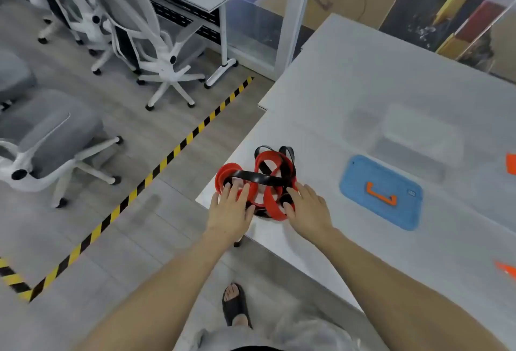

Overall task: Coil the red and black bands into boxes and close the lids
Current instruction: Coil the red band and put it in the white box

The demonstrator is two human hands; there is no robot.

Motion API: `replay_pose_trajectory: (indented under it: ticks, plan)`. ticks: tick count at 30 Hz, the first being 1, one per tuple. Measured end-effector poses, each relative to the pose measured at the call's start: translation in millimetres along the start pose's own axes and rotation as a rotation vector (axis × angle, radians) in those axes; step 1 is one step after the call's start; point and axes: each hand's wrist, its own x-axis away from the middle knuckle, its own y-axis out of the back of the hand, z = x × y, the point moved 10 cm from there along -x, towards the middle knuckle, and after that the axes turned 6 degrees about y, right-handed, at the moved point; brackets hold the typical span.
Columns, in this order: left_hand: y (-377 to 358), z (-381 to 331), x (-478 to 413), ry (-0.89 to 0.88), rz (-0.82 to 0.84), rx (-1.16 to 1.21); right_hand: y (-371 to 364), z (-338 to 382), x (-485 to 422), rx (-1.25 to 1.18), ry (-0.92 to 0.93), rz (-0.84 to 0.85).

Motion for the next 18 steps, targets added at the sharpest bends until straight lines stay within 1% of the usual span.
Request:
replay_pose_trajectory:
  ticks: [2,6,8,11,14,18]
  plan:
    - [-2.8,6.7,-11.4,0.031,0.005,0.013,4.8,-0.1,-12.9,-0.033,0.011,-0.015]
    - [-16.8,20.5,-23.0,0.088,0.000,0.036,2.0,10.4,-40.7,-0.033,0.098,-0.014]
    - [-20.8,27.9,-29.4,0.101,-0.014,0.024,2.5,15.6,-55.0,-0.051,0.157,-0.045]
    - [-29.0,39.6,-35.0,0.137,0.007,0.036,0.1,29.4,-69.2,-0.099,0.307,-0.068]
    - [-34.4,47.7,-36.6,0.191,0.004,0.063,-10.3,44.4,-77.3,-0.163,0.412,-0.016]
    - [-36.7,51.5,-40.9,0.232,0.004,0.129,-20.8,50.7,-89.4,-0.232,0.414,0.044]
